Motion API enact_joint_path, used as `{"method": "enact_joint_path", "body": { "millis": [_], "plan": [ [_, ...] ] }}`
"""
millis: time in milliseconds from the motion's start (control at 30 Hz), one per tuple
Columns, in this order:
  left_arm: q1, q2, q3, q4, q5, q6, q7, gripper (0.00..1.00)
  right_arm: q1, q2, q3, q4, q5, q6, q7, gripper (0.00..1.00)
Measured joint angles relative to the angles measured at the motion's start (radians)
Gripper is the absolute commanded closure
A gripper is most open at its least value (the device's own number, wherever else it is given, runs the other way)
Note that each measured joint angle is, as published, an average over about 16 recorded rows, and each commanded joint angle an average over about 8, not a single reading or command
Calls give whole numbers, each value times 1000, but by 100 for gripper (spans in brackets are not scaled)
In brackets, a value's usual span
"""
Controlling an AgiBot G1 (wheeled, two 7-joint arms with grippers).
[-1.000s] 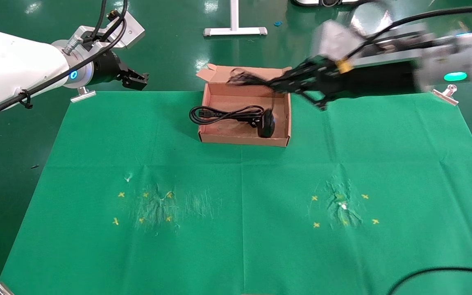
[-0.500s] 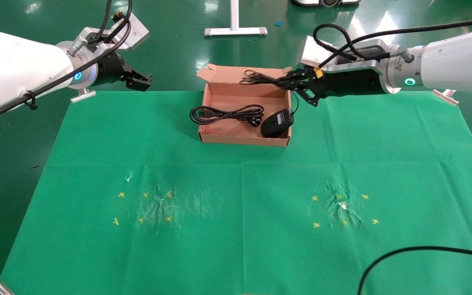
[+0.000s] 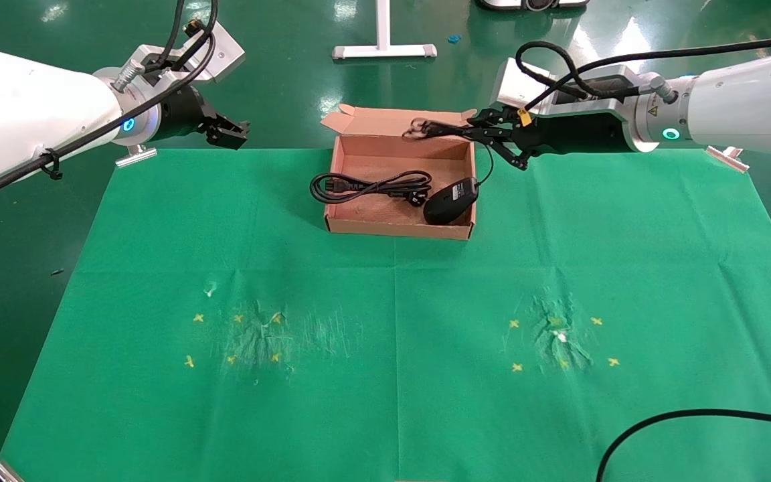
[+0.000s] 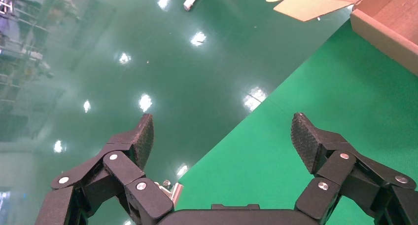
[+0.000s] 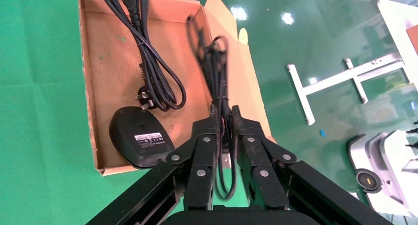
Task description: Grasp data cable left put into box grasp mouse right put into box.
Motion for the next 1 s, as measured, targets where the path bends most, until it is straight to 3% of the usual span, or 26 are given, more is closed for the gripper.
{"method": "enact_joint_path", "body": {
  "millis": [467,1000],
  "plan": [
    [1,1,0,-1,0,0,0,0,-32,30,11,58,36,-29,31,0],
    [1,1,0,-1,0,0,0,0,-218,170,75,320,240,-127,183,0]
  ]
}}
